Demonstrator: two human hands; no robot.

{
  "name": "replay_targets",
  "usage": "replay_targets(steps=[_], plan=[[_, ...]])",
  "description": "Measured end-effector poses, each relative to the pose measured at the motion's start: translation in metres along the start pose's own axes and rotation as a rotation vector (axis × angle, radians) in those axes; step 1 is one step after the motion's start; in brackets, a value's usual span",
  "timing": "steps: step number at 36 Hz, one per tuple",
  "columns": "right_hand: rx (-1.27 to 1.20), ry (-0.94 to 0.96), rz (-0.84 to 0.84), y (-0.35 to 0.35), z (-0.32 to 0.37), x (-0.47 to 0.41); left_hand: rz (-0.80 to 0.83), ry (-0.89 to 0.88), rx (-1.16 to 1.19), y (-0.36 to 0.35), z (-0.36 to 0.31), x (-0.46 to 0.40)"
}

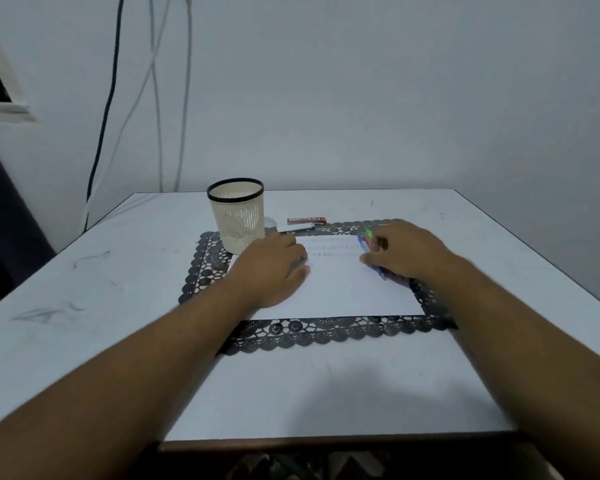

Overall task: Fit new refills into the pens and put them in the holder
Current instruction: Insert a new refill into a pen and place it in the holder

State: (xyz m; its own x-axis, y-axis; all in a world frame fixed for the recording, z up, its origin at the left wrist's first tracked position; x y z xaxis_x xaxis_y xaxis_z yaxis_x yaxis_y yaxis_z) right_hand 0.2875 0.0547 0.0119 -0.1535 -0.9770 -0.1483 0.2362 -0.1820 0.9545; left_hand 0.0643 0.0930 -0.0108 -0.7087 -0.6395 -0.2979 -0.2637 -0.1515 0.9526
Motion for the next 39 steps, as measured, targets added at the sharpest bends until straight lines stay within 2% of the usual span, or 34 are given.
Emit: replay_targets(steps=[4, 12, 15, 18, 21, 24, 28, 32, 35, 39], plan=[[0.028, 0.0, 0.017, -0.005, 0.007, 0.004, -0.054, 0.062, 0.119, 0.001, 0.008, 0.0], [0.027, 0.029, -0.044, -0.003, 0.031, 0.008, -0.066, 0.046, 0.126, 0.003, 0.004, 0.005], [-0.052, 0.066, -0.064, 0.003, 0.046, 0.011, -0.2, 0.012, 0.128, 0.018, 0.0, 0.008], [-0.134, 0.169, 0.018, 0.001, 0.07, 0.009, -0.343, -0.036, 0.097, 0.037, -0.007, 0.014], [-0.126, 0.321, 0.161, -0.009, 0.101, 0.008, -0.319, -0.09, 0.029, 0.04, -0.015, 0.015], [-0.234, 0.41, 0.24, -0.013, 0.126, 0.008, -0.279, -0.047, -0.003, 0.04, -0.014, 0.015], [-0.465, 0.386, 0.137, -0.017, 0.13, 0.008, -0.264, 0.049, -0.038, 0.042, 0.005, 0.014], [-0.352, 0.384, 0.107, -0.024, 0.119, 0.013, -0.265, 0.112, -0.024, 0.047, 0.017, 0.02], [-0.474, 0.323, 0.096, -0.024, 0.105, 0.011, -0.242, 0.096, -0.044, 0.046, 0.013, 0.02], [-0.457, 0.304, 0.117, -0.032, 0.101, 0.01, -0.271, 0.045, -0.037, 0.048, 0.001, 0.019]])
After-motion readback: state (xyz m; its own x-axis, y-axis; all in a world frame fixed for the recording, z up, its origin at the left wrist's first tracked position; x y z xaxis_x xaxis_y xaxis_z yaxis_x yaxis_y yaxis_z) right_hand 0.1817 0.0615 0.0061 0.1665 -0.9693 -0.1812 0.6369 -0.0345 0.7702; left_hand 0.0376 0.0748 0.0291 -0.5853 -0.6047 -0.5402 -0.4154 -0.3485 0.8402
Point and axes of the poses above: each hand's wrist, its own x-axis away from the middle knuckle, its own y-axis out of the back of the hand, z = x × y, the point moved 9 cm from there along -x, towards the middle knuckle, and after that the axes turned 2 degrees about -y, right-handed, at the moved point
